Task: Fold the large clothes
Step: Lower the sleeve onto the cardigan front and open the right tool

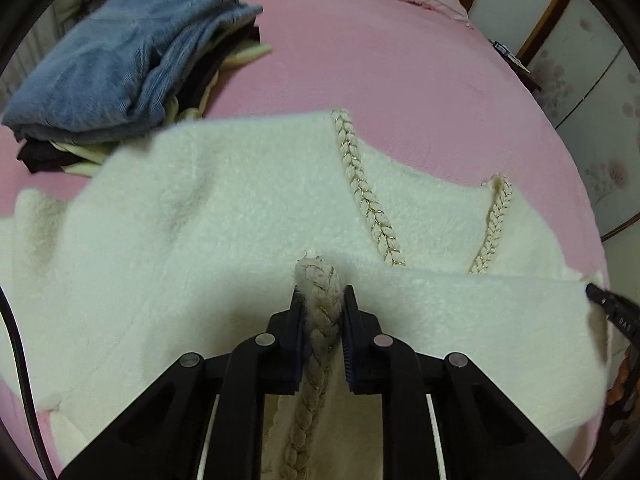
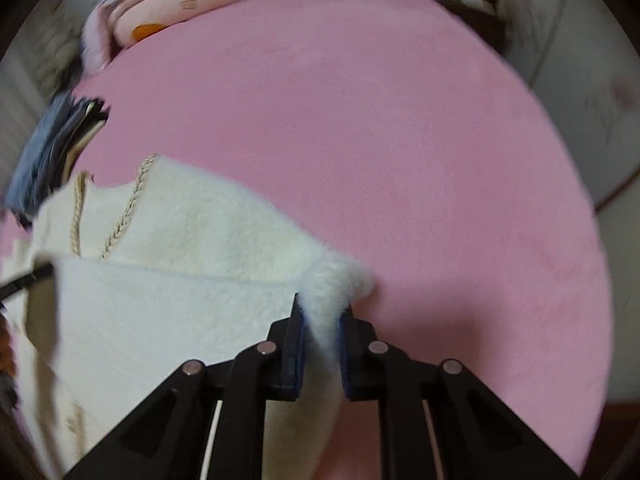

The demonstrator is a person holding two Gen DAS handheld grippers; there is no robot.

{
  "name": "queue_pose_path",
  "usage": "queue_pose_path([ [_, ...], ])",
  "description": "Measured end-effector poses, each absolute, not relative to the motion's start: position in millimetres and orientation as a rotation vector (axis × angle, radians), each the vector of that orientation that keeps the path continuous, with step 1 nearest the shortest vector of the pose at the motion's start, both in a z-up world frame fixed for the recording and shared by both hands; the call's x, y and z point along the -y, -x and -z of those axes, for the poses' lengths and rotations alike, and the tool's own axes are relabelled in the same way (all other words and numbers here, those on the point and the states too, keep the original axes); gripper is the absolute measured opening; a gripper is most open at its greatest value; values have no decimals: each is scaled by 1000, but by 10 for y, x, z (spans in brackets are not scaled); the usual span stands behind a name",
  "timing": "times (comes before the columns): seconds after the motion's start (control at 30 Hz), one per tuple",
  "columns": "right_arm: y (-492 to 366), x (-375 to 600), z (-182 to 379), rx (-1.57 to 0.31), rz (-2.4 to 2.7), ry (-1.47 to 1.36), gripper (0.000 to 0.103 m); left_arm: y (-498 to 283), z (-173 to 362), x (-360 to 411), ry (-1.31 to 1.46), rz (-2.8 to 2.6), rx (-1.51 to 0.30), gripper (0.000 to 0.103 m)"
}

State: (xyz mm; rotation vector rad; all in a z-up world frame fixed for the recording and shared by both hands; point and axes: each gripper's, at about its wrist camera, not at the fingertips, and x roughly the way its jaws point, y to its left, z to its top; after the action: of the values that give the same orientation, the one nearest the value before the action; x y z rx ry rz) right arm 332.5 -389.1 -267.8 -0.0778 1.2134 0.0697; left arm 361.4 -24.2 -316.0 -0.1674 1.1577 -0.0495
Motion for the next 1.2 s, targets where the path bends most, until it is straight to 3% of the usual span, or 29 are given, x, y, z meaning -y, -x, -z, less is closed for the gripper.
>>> queue_pose_path([
  [0.2, -3318, 3748, 3058, -1244, -23, 232, 17, -3535, 3345, 368, 119, -21, -1177, 16],
  [0.33, -3277, 3786, 2804, -1235, 44, 193, 33, -3590, 3159, 420, 99, -55, -1181, 29],
  [0.53, -2877, 3660, 2183, -1128, 39, 101, 34, -3226, 2656, 513, 122, -55, -1069, 31],
  [0.7, -2318, 3269, 2142, -1112, -67, 58, 33, -2854, 2642, 667, 97, -44, -1075, 31],
  [0.77, -2177, 3163, 2240, -1111, -72, 92, 32, -2759, 2843, 733, 85, -59, -1128, 31],
  [0.97, -1881, 3397, 2744, -1187, 18, 172, 2, -2736, 3313, 615, 76, -93, -1204, 31],
  [1.2, -1947, 3532, 2870, -1209, 11, 161, 0, -2707, 3328, 701, 27, -111, -1206, 32],
])
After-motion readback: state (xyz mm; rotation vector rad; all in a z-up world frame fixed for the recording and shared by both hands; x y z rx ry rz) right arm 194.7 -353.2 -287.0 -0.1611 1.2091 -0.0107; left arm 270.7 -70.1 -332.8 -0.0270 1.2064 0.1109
